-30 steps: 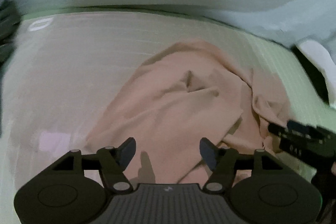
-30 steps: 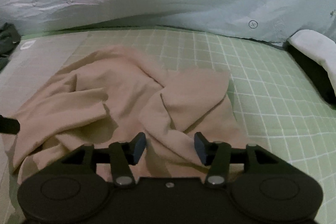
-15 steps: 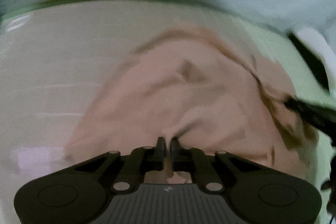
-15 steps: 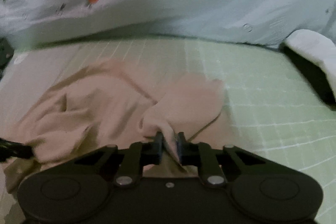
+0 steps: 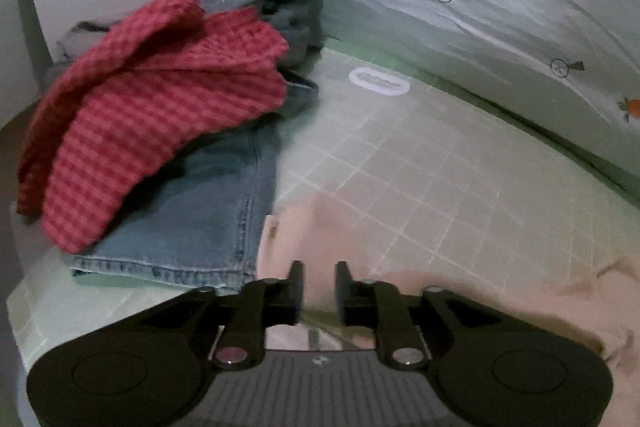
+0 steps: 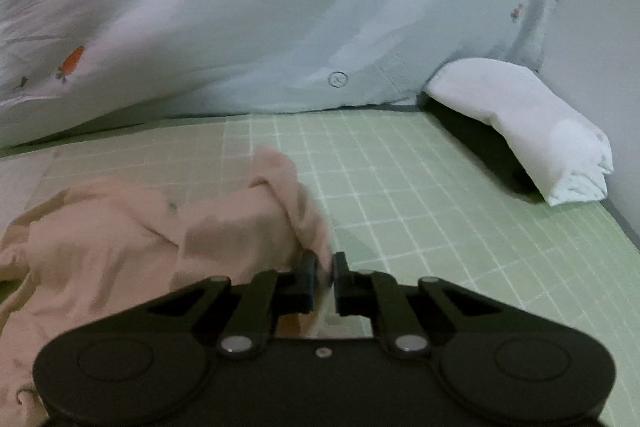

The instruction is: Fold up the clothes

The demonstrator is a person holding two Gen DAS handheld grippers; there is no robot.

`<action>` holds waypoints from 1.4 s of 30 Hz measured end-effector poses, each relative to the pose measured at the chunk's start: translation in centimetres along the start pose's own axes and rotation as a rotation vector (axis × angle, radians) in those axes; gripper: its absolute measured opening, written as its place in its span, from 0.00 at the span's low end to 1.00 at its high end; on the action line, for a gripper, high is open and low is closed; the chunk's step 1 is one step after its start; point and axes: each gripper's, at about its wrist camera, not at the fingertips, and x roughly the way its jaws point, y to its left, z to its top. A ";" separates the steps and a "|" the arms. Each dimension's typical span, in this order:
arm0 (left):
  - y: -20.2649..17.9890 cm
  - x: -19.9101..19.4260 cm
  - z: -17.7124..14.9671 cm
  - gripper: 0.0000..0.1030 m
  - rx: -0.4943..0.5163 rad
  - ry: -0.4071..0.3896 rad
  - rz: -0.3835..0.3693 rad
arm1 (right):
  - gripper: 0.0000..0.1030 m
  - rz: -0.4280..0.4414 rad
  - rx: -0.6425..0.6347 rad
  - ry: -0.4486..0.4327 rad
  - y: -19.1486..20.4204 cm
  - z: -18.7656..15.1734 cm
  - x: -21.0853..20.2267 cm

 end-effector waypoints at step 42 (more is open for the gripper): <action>-8.5 -7.2 -17.2 0.69 0.465 0.345 -0.599 | 0.58 0.301 -0.140 0.164 7.1 -8.2 -6.2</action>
